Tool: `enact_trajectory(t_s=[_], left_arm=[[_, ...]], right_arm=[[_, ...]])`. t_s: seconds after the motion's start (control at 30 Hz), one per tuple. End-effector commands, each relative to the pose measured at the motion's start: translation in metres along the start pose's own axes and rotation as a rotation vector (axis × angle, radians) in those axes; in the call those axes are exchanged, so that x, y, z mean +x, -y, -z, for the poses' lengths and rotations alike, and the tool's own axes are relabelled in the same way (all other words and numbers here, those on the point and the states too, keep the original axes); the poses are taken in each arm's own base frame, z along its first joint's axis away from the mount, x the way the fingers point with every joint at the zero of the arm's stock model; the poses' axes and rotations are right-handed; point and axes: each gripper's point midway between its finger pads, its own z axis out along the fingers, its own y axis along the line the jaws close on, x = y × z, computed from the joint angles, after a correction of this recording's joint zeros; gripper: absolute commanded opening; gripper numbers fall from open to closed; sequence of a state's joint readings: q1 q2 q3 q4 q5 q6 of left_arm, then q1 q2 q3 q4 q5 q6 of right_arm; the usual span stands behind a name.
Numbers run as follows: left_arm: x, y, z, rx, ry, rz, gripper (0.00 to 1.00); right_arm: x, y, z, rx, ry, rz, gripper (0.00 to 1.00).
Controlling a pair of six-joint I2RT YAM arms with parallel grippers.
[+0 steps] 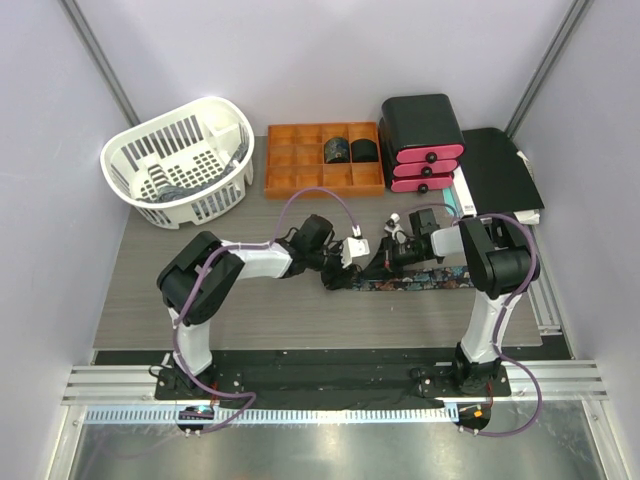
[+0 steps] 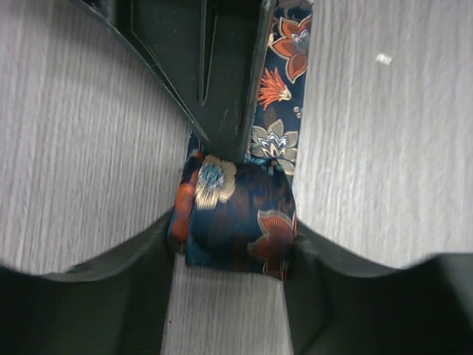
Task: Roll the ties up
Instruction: Roll the tie at the center of the board.
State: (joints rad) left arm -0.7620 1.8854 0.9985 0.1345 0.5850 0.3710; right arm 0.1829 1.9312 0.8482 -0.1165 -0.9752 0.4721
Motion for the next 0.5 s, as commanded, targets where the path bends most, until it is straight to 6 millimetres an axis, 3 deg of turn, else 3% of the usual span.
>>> enact_trajectory(t_s=[0.0, 0.13, 0.27, 0.4, 0.47], left_arm=[[0.000, -0.002, -0.003, 0.031, -0.033, -0.105, 0.44], [0.023, 0.004, 0.007, 0.044, -0.149, -0.076, 0.31], [0.037, 0.005, 0.014, 0.028, -0.235, -0.028, 0.19], [0.047, 0.005, 0.018, 0.007, -0.289, -0.004, 0.16], [0.050, 0.006, 0.017, 0.004, -0.310, 0.001, 0.16]], right_arm=[[-0.012, 0.030, -0.022, 0.121, 0.097, 0.009, 0.01], [-0.020, 0.018, -0.019, 0.096, 0.110, 0.019, 0.06], [-0.023, -0.001, 0.008, 0.082, 0.118, 0.088, 0.20], [-0.022, -0.027, 0.041, 0.051, 0.141, 0.136, 0.30], [-0.016, -0.038, 0.046, 0.023, 0.135, 0.143, 0.36]])
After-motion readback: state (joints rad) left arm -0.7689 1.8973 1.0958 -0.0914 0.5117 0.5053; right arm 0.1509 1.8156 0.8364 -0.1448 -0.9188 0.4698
